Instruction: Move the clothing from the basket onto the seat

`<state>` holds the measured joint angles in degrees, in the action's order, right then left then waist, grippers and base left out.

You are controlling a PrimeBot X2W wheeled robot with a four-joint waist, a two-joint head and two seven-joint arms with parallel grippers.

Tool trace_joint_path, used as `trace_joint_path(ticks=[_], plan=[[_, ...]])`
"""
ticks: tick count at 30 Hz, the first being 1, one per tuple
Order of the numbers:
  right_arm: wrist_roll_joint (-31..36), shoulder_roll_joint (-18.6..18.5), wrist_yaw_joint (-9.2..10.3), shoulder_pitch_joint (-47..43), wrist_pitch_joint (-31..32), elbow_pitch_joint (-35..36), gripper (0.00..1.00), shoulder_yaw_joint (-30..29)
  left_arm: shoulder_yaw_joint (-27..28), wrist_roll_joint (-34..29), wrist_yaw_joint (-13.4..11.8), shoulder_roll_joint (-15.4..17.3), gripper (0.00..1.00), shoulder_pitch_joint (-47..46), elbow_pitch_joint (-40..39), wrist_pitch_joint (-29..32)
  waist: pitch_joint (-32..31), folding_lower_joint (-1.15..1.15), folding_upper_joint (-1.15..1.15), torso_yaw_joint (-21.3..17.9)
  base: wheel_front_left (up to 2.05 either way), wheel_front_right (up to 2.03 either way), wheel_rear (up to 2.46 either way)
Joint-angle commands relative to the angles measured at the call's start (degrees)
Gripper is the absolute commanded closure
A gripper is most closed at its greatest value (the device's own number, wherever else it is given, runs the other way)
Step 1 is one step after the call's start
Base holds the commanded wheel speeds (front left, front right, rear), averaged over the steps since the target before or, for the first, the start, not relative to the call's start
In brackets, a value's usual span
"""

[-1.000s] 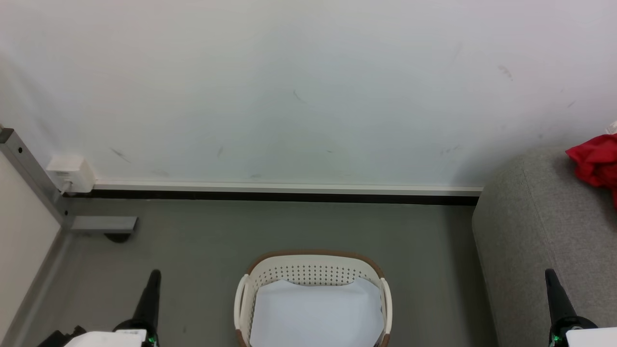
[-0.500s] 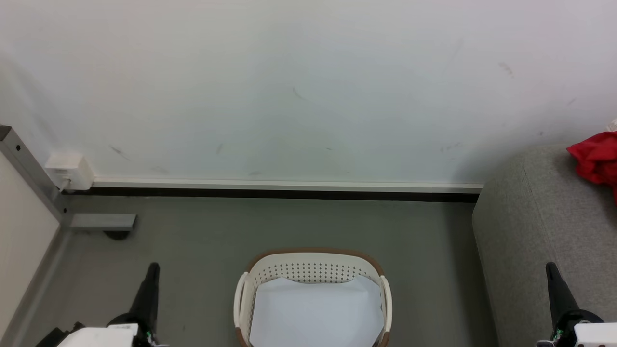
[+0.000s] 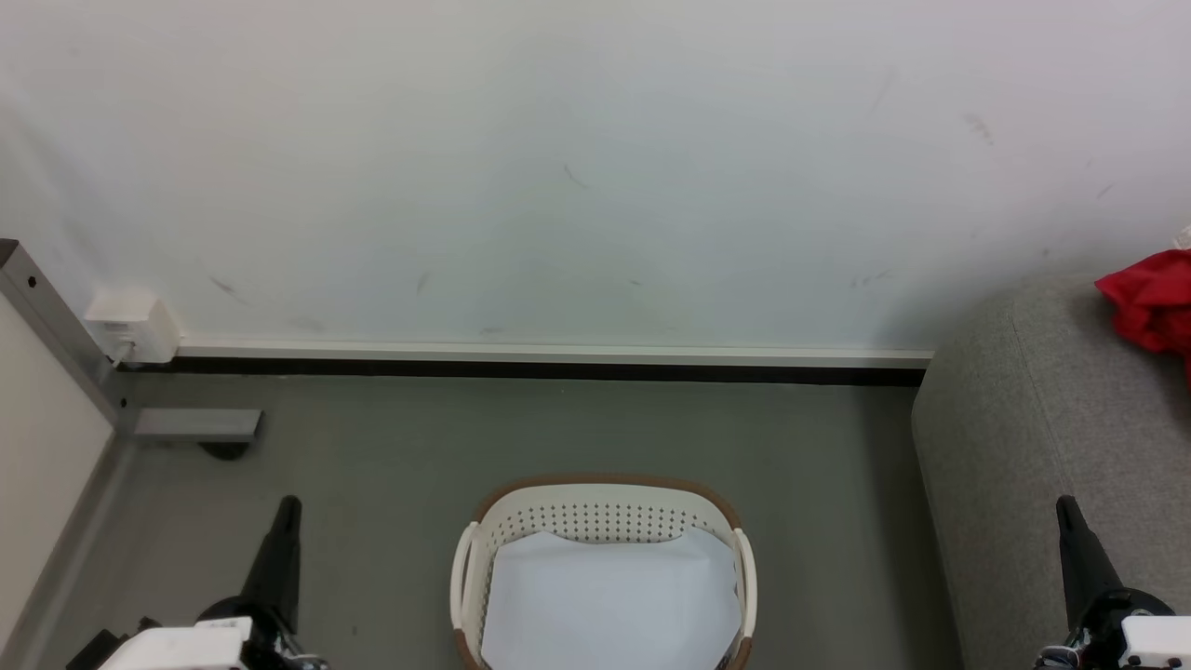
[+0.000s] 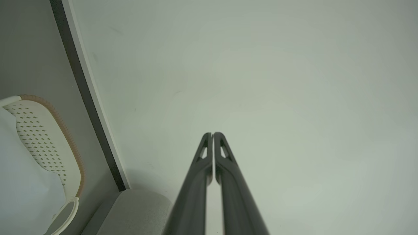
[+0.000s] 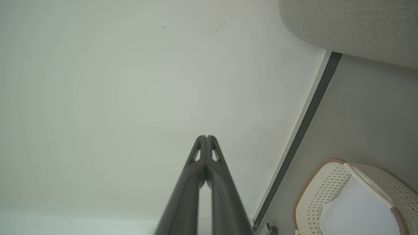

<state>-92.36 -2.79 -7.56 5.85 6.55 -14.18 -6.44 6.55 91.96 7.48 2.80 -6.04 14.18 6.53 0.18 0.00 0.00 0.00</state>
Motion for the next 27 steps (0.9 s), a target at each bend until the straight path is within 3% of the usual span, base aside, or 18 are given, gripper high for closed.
trace_joint_path(ticks=[1,27], plan=[[-0.10,-0.17,0.14,0.80,0.18,0.34,1.00,-0.27,0.16,0.80,0.11,0.11,1.00,-0.49,-0.20,0.24,0.00,0.00,0.00,0.00,0.00,0.00,0.00],[-0.11,-0.17,0.14,0.79,0.17,0.32,1.00,-0.25,0.15,0.80,0.11,0.11,1.00,-0.47,-0.21,0.23,0.00,0.00,0.00,0.00,0.00,0.00,0.00]])
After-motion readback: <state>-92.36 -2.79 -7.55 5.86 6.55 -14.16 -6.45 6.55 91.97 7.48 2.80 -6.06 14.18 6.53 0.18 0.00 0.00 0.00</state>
